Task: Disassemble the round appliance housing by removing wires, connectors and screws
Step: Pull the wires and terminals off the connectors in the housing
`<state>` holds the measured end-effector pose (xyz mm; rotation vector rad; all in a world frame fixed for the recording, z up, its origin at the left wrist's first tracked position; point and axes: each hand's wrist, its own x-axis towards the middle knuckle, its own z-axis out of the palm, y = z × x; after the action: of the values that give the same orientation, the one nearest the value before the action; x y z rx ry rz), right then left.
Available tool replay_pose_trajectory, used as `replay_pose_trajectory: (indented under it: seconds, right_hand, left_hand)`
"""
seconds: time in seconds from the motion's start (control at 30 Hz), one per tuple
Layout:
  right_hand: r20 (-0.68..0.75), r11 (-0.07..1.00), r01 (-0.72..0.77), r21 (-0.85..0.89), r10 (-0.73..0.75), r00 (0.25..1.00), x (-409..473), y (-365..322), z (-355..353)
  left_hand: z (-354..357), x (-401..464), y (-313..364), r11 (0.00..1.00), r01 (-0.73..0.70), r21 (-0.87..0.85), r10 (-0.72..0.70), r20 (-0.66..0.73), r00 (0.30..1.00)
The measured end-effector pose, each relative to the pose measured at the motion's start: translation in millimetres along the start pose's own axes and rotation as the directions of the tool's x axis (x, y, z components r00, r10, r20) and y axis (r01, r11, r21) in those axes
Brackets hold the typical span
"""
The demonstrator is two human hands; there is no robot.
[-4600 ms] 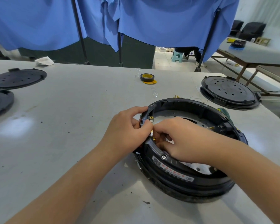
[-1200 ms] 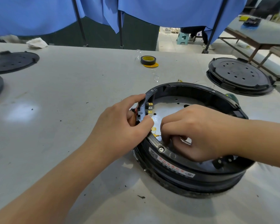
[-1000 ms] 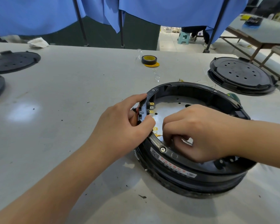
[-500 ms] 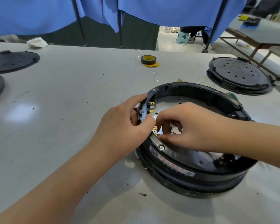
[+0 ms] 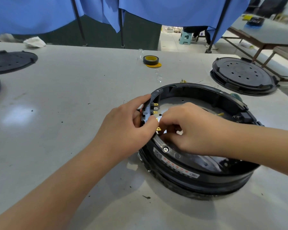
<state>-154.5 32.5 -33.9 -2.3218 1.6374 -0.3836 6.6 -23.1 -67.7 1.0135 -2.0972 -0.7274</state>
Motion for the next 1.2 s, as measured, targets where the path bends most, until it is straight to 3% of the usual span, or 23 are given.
replay_pose_trajectory:
  seconds: [0.23, 0.43, 0.57, 0.7, 0.87, 1.2]
  right_hand:
    - [-0.025, 0.994, -0.055, 0.089, 0.058, 0.998, -3.9, -3.0, 4.3]
    - [-0.005, 0.999, -0.025, 0.039, 0.025, 1.0, -2.3, 0.8, 2.3]
    - [-0.027, 0.987, -0.134, 0.087, 0.137, 0.99, -7.6, 16.1, -7.6]
    - [-0.015, 0.995, -0.095, 0.042, 0.095, 0.995, -6.6, 10.2, -0.2]
    - [-0.088, 0.993, -0.106, 0.044, 0.11, 0.99, -6.4, 11.0, -6.9]
    - [-0.294, 0.898, -0.117, 0.424, 0.259, 0.92, 5.8, 0.0, -41.4]
  left_hand:
    - [0.4, -1.9, 0.4, 0.999, -0.028, 0.027, 0.029, -0.04, 0.999]
    - [0.3, -1.2, -0.4, 0.999, -0.026, 0.025, 0.027, -0.033, 0.999]
    - [-1.2, -0.7, -2.9, 0.999, -0.023, 0.024, 0.024, -0.045, 0.999]
    - [-1.0, -2.4, -1.9, 0.999, -0.011, 0.035, 0.013, -0.054, 0.998]
    - [-0.2, -1.3, -1.7, 0.999, -0.001, 0.036, 0.003, -0.05, 0.999]
    - [0.4, -3.9, -1.4, 0.998, -0.037, -0.058, 0.033, -0.067, 0.997]
